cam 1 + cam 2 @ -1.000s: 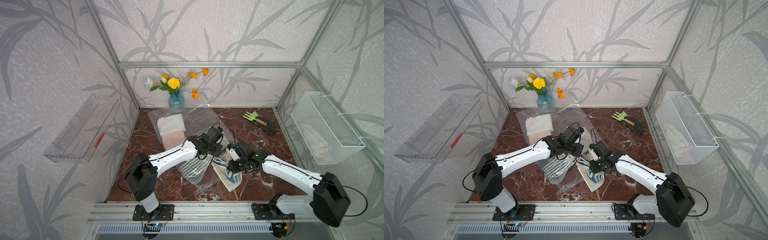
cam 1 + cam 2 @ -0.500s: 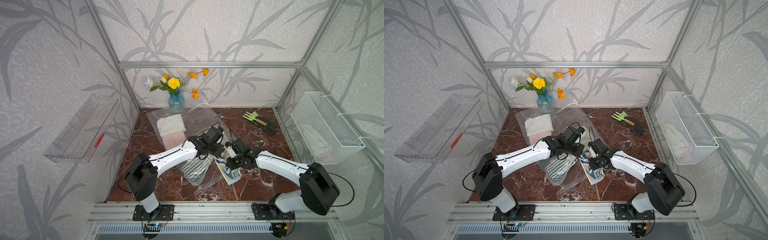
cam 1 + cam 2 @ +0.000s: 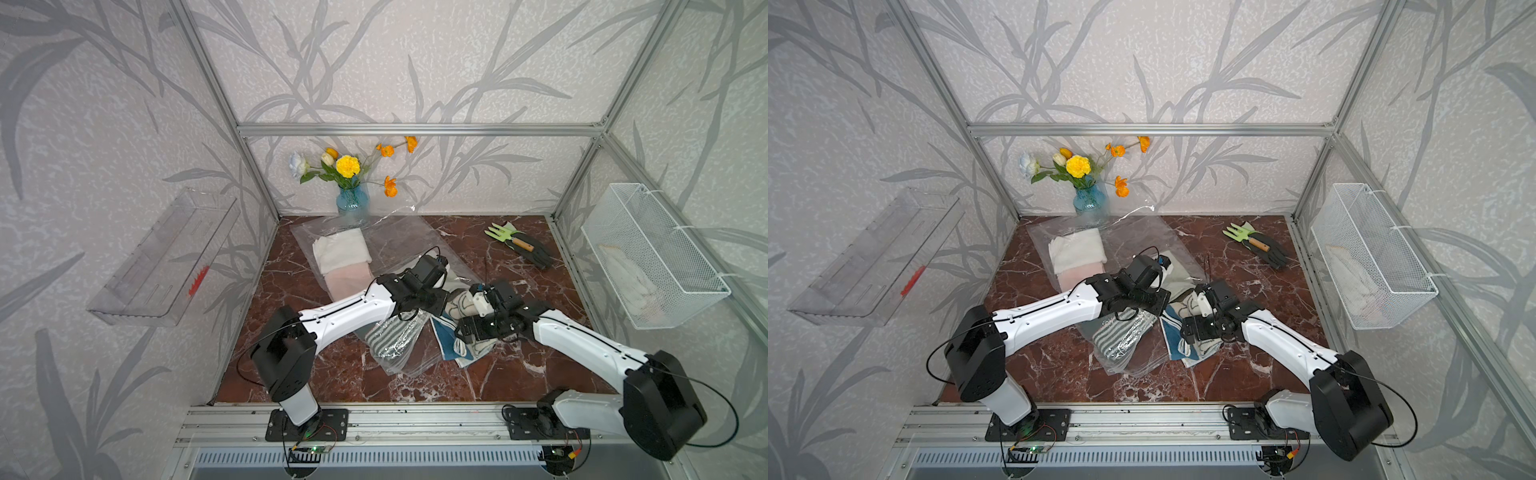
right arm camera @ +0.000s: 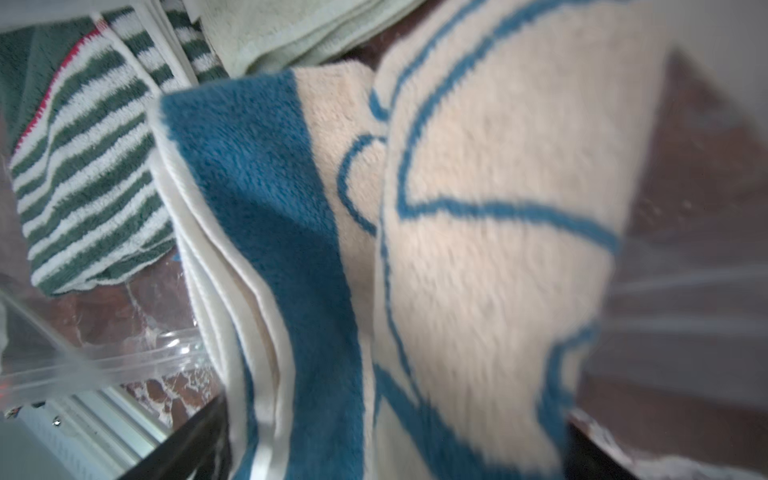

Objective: Place the folded towel into the vacuum bag
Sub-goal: Place the towel in the vacuum bag.

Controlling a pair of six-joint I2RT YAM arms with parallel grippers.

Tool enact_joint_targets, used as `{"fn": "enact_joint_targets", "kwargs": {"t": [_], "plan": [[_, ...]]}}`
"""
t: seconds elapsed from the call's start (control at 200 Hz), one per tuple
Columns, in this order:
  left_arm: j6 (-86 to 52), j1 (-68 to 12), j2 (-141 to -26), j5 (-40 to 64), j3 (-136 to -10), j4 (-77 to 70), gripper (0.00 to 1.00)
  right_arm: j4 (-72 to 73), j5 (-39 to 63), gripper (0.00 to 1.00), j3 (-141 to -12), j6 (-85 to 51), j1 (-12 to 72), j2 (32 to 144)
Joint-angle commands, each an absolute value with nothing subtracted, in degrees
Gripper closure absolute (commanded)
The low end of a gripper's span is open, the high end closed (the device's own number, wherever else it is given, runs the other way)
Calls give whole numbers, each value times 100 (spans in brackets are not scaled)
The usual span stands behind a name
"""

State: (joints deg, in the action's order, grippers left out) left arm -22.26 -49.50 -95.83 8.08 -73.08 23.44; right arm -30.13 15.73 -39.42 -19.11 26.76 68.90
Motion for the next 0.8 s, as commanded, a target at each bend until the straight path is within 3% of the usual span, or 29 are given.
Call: {"fn": "enact_joint_targets", "kwargs": {"t": [0.0, 0.22, 0.305, 0.415, 0.58, 0.8], "plan": [[-2303, -5003, -9599, 979, -7267, 2208, 94, -3366, 1926, 1, -3678, -2422, 2487, 6195], [-2279, -5019, -9602, 988, -7304, 2191, 94, -4308, 1374, 1, -3388, -3611, 2121, 5378], [-2294, -5023, -9610, 1023, -7311, 2154, 94, -3727, 1638, 6, -2715, -4301, 2118, 4909], [-2269, -5044, -9662, 1072, -7394, 2130, 94, -2441, 1806, 16, -1812, -5211, 2118, 4470], [-2179, -5121, -9754, 1151, -7506, 2153, 94, -1360, 1300, 31, -1436, -5680, 2119, 4462], [-2059, -5165, -9904, 1263, -7619, 2187, 93, 3, 917, 67, -1506, -6283, 2124, 5386]]}}
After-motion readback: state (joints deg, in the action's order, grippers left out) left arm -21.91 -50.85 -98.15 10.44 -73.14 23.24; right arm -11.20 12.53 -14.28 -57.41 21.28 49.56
